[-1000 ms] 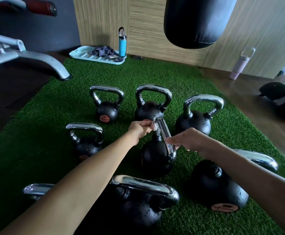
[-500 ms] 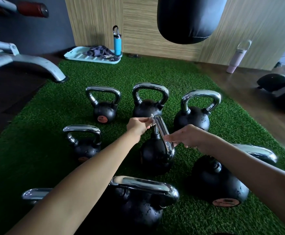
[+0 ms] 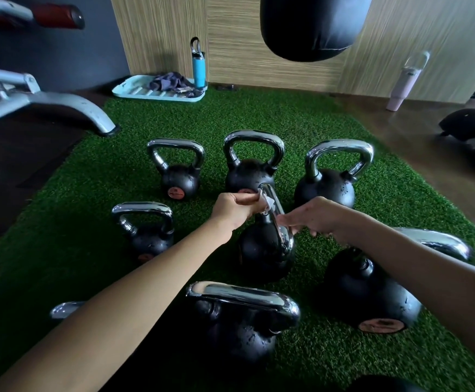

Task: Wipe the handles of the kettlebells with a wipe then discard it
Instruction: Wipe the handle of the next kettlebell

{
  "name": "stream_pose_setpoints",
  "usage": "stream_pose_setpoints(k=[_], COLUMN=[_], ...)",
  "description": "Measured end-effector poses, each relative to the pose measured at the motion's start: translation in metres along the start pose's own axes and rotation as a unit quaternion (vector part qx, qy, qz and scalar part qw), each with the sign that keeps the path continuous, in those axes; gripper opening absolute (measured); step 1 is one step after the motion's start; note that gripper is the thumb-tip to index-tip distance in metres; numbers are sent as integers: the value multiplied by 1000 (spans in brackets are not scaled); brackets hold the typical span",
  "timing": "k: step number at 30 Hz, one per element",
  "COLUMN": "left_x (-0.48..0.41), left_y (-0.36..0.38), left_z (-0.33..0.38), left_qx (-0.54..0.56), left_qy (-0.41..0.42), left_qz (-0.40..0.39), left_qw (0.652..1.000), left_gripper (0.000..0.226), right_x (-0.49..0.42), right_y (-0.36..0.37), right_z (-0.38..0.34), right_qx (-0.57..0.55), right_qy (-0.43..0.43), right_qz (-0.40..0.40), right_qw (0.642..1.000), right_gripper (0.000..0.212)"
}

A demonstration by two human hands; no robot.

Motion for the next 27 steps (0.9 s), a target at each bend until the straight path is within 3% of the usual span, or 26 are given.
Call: stream_pose_setpoints(k=[7,13,19,24,27], left_x=[43,50,48,48,42], left_y=[8,10,26,31,14], left_z=[-1,6,9,7,9], left_qx=[-71,-121,-346,-360,-374], left_qy=[-28,33,150,193,177], left_qz=[-146,-158,-196,-209,-209], left_qw=[986,980,905,889,886], left_gripper=[17,31,39,35,31], right_x=[-4,-9,-10,-11,-3], right_y=[-2,-3,-2,-1,-9], right_z=[6,5,6,8,-1], right_qx=[42,71,47,37,47], right_qy=[17,17,4,-1,-62], right_qz=[-24,-48,-41,-28,36], right_qw=[999,996,998,999,996], right_gripper=[40,36,34,38,35])
Point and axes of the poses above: each hand's wrist, its own x-axis away from the middle knuckle, its own y-axis out of the palm, z = x × y, the point moved 7 cm from there along -x, towards the middle knuckle, and after that the axes turned 11 degrees about z, right-handed, at the moved point
